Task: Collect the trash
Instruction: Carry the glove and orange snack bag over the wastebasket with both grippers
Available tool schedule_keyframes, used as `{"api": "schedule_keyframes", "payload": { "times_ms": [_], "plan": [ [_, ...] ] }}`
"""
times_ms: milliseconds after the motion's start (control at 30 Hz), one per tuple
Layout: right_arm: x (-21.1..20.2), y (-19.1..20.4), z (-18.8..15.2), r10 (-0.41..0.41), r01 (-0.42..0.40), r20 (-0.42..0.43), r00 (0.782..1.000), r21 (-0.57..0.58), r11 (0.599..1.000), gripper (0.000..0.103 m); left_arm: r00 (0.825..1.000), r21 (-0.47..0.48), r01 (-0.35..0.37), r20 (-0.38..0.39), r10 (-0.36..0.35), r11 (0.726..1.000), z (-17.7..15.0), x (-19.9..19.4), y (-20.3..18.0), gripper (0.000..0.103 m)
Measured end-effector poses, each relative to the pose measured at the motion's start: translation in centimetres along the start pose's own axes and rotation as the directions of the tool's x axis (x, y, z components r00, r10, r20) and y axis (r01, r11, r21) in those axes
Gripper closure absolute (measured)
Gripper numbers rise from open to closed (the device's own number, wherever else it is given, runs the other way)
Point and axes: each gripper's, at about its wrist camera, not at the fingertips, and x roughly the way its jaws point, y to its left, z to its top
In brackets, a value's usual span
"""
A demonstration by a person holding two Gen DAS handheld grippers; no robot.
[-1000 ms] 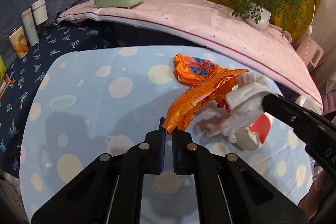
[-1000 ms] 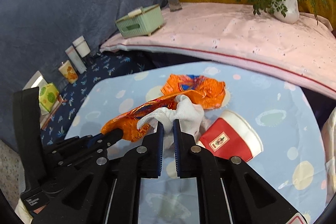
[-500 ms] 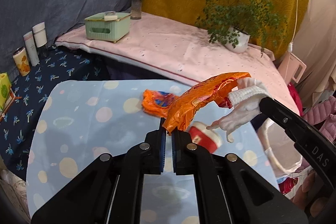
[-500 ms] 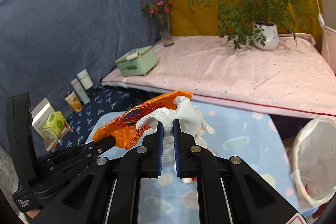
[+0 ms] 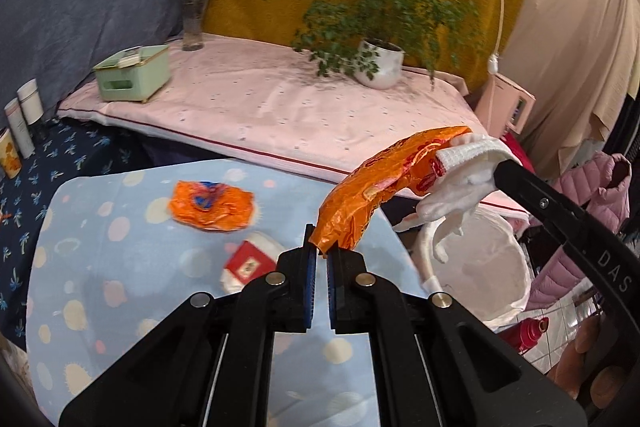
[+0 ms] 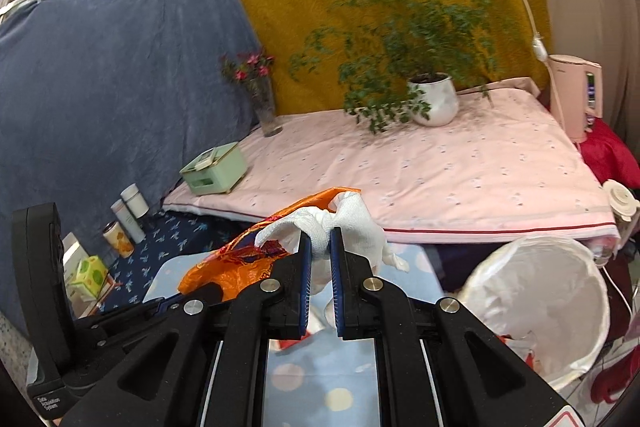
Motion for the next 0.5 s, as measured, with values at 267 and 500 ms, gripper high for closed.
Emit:
{"api": "schedule_keyframes", "payload": {
  "times_ms": [267,500],
  "plan": [
    [-2.7,-6.5,0.1,-0.068,0.066,0.025,0.997,0.072,0.995,0.094,0.998,0.063,0.059,-0.036,-0.057,0.996,-0.2,2.0,-6.8,0.099],
    [-4.1,-11.8,-0.6,-0.134,0.13,0.021,0.991,0.136,0.982,0.094,0.992,0.099,0.105,-0.079,-0.097,0.99,-1.0,4.1,-11.3,0.098]
  ]
}}
